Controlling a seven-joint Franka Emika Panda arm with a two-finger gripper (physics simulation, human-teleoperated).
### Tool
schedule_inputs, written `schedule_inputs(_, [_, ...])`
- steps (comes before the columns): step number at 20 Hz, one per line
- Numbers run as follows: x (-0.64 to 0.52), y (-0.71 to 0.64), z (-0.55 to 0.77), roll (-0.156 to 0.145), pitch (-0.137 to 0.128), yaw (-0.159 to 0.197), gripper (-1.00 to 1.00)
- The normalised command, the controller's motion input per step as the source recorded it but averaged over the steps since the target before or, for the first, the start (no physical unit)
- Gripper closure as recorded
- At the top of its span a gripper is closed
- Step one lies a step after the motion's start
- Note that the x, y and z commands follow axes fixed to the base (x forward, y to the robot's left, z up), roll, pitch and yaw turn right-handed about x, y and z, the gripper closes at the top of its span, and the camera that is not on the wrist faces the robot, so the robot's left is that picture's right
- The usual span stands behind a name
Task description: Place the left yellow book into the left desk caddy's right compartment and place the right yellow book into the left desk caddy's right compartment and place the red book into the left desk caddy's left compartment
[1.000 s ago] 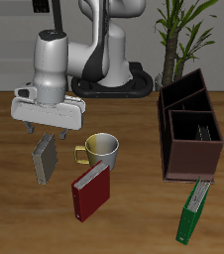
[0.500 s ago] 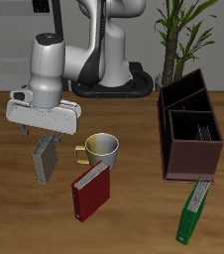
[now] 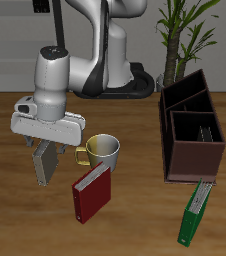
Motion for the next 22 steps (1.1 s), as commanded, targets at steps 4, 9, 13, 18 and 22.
schedule_inputs(4, [-0.03, 0.04, -0.08, -0.009, 0.012, -0.01, -1.0])
schedule_inputs(9, [0.0, -0.06, -0.15, -0.01, 0.02, 0.0, -1.0])
schedule_inputs(13, [0.0, -0.04, -0.31, 0.019, 0.04, -0.013, 1.0])
schedule_inputs(18, [-0.05, -0.05, -0.31, -0.02, 0.037, -0.006, 1.0])
schedule_inputs(22, [-0.15, -0.06, -0.22, -0.022, 0.025, -0.019, 1.0])
